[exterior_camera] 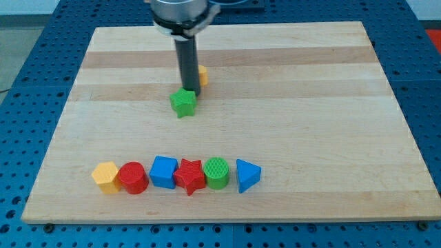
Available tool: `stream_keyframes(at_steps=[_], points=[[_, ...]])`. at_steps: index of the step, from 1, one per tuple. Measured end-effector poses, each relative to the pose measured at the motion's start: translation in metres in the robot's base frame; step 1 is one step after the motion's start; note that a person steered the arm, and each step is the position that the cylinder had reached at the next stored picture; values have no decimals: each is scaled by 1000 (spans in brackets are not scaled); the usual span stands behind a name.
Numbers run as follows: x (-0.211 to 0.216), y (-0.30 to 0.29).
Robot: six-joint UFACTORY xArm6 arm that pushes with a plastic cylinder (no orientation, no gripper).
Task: Push green star to blue triangle
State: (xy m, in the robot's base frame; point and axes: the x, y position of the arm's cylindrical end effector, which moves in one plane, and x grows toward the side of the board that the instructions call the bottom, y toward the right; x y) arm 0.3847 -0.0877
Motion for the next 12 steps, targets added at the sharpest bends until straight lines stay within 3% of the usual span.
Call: stream_keyframes(at_steps=[1,2,4,5,7,8,10,12], points=[[-2,-64],[10,-93],[73,32],[75,42],[46,-32],[23,-2],[84,124],[45,124]])
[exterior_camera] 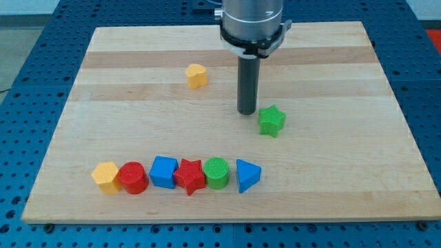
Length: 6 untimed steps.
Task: Push green star to blue triangle
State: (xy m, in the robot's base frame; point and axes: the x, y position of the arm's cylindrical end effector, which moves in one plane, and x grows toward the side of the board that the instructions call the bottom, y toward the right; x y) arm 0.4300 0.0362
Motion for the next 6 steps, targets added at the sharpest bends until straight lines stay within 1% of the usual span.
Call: stream_keyframes(at_steps=[1,2,3,4,5,6], points=[[21,39],[68,62],[65,64],[45,59],[65,58],[98,58]])
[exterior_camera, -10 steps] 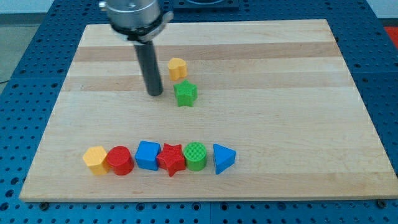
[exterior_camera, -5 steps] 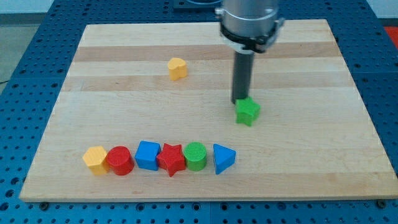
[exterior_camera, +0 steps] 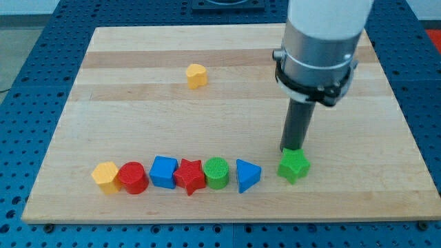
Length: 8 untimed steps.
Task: Push green star to blue triangle
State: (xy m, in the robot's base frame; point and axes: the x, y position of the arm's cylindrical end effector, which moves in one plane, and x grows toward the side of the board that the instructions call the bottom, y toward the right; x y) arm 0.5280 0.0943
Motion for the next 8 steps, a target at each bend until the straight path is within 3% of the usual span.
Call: stream_keyframes(at_steps=[2,3,4,5,8], points=[[-1,8],[-3,58],[27,99],[47,93],[48,17]])
